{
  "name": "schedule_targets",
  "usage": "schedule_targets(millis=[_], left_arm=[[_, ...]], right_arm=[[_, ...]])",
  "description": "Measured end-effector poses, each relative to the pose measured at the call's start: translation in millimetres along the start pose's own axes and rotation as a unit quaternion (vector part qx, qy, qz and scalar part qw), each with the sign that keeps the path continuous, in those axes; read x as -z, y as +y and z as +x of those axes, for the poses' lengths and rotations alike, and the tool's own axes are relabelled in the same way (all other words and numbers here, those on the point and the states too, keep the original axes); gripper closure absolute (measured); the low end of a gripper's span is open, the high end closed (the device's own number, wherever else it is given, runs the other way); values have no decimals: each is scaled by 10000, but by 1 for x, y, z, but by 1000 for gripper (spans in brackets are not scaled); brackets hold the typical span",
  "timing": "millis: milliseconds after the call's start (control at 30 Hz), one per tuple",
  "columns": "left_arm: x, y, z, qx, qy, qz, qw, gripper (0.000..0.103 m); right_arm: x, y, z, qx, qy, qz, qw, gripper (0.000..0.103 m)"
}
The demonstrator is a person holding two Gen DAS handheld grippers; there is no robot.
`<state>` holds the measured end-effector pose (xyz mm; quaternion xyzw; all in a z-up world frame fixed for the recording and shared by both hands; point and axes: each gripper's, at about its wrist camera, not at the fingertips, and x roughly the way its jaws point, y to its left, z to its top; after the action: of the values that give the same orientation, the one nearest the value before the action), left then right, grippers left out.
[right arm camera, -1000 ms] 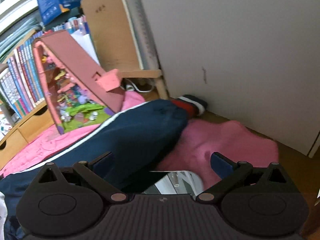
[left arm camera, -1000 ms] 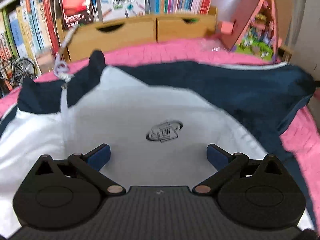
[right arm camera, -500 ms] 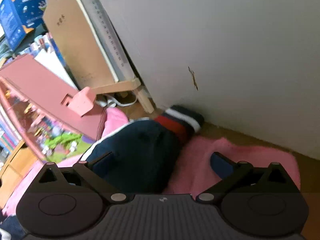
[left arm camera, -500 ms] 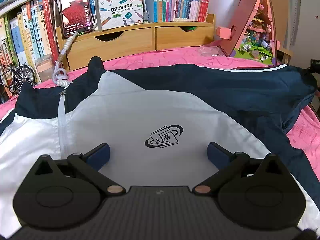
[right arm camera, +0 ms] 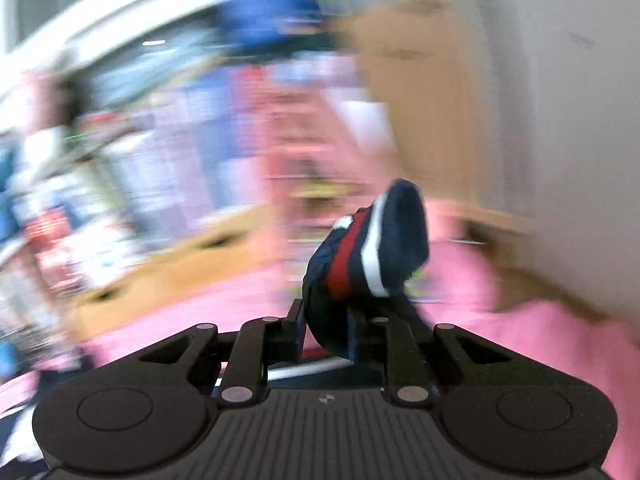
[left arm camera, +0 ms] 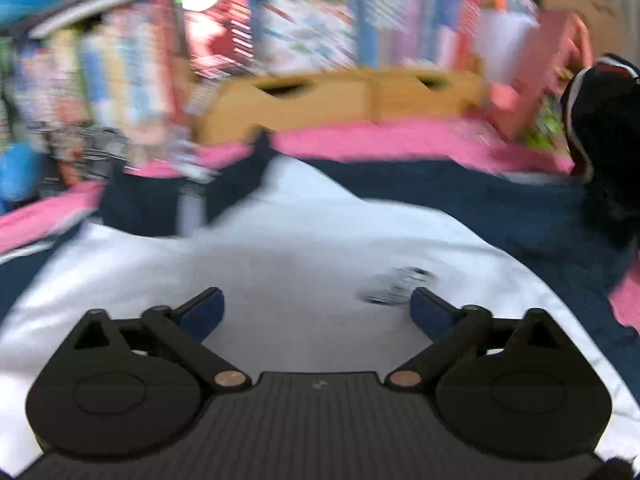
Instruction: Fold clothes
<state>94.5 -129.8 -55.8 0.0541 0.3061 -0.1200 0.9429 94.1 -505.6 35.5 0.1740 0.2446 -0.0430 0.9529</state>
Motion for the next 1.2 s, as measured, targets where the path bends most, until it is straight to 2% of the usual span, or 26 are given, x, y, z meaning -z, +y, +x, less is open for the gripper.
schedule_targets(millis=[100,200,333,433,500,533,567,667,800,833,900,967,1033,1100,1133,1167,1200], left_arm=[[0,56,-34,-102,-4,-483,9988,2],[12,117,-72,-127,-8,-900,9959,0],[39,178,-101,-116,37,-1635,9865,0],[57,197,-101,54,176,-2131,9769,0],[64,201,-99,163,221,-2302,9728,0],[67,203,-98,221,247,-2379,9707,0],[64,201,-95,329,323,-2369,9705,0],[49,190,-87,948,509,-2500,9623,0],[25,164,-65,1971,520,-2782,9386,0],[18,157,-56,1924,537,-2752,9404,0],[6,140,-35,1594,682,-2619,9494,0],[-4,126,-14,1286,796,-2537,9554,0],[-8,117,-1,1202,779,-2578,9555,1],[-9,111,5,1300,592,-2653,9535,24],[-9,106,9,1409,588,-2681,9512,58],[-9,102,11,1387,682,-2650,9518,63],[-10,97,10,1329,673,-2554,9553,64]], right_arm=[[16,84,1,-906,149,-610,9939,81],[54,172,10,-1709,508,-1331,9749,81],[121,263,24,-2242,1122,-2156,9437,82],[158,304,24,-2310,1536,-2678,9227,80],[177,317,17,-2246,1605,-3063,9110,60],[184,320,11,-2226,1572,-3231,9063,38],[188,318,1,-2211,1450,-3363,9039,21],[185,299,-21,-2000,975,-3580,9068,11],[179,261,-29,-1278,152,-3527,9269,1],[177,253,-26,-1025,-4,-3440,9334,0],[177,236,-17,-456,-257,-3237,9447,0],[180,224,-7,-53,-258,-3143,9490,0],[179,216,-2,106,-127,-3002,9537,0],[179,214,0,150,-144,-2912,9565,0],[179,213,0,152,-146,-2910,9565,0],[179,213,0,153,-147,-2909,9565,0],[180,213,0,162,-146,-2911,9564,0]])
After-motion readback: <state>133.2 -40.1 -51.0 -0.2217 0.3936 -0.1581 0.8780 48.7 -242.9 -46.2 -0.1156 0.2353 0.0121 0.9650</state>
